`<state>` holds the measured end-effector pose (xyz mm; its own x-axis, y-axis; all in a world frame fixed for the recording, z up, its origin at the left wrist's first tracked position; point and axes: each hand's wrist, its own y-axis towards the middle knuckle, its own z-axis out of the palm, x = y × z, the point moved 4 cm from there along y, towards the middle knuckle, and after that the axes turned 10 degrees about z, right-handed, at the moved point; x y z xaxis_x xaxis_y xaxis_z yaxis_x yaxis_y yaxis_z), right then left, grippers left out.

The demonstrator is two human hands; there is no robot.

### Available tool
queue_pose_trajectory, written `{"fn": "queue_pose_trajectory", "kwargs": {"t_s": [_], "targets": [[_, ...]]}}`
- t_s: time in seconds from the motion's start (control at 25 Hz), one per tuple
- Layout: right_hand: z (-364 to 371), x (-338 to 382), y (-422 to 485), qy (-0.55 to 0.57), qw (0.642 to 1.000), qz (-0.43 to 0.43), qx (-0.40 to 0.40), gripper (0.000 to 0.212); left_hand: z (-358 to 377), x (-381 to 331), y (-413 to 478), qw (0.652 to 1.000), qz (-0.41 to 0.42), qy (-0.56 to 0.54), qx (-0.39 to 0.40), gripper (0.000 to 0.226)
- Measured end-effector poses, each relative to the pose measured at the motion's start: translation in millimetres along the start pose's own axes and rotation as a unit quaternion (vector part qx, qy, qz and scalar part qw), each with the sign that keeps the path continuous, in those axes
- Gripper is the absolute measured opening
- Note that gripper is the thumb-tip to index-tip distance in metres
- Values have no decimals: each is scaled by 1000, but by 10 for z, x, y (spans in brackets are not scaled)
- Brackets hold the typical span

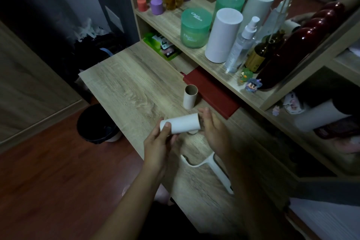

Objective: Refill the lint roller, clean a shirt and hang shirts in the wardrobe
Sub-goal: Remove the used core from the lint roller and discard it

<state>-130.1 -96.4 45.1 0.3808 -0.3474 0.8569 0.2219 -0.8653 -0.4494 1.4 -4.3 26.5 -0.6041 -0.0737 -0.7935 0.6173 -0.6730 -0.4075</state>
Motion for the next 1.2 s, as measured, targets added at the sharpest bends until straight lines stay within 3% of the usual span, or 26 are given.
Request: {"fn": "queue_pose_trajectory", "kwargs": {"t_s": [0.08,0.28,0.44,0.52,0.6,0.68,0.8,0.88,0.96,1.08,1.2], "targets": [[15,52,-101,11,1000,-10,16,42,141,21,-62,999,6,30,41,44],[-161,130,-139,20,998,-31,-52,14,216,66,-36,992,-5,80,101,28],[-192,125,-123,8,998,-47,-46,13,128,43,80,993,6,96,68,17],[-206,90,-117,72,997,-22,-25,19,59,68,141,997,13,67,39,20],[-228,56,-106,161,987,21,-4,29,-23,126,202,991,24,128,35,30],[-262,45,-108,177,984,32,-14,34,-99,204,262,958,44,277,65,34],[-268,56,-125,202,979,26,-23,30,-99,227,305,859,132,472,146,35],[-266,54,-133,209,977,24,-33,29,-53,233,285,789,181,550,205,45],[-268,53,-141,213,976,20,-39,28,-53,272,277,747,202,587,238,49],[-255,45,-156,210,977,16,-43,26,-131,349,282,728,208,605,247,52],[-214,55,-186,210,976,9,-60,29,-191,330,268,767,190,562,245,60]]}}
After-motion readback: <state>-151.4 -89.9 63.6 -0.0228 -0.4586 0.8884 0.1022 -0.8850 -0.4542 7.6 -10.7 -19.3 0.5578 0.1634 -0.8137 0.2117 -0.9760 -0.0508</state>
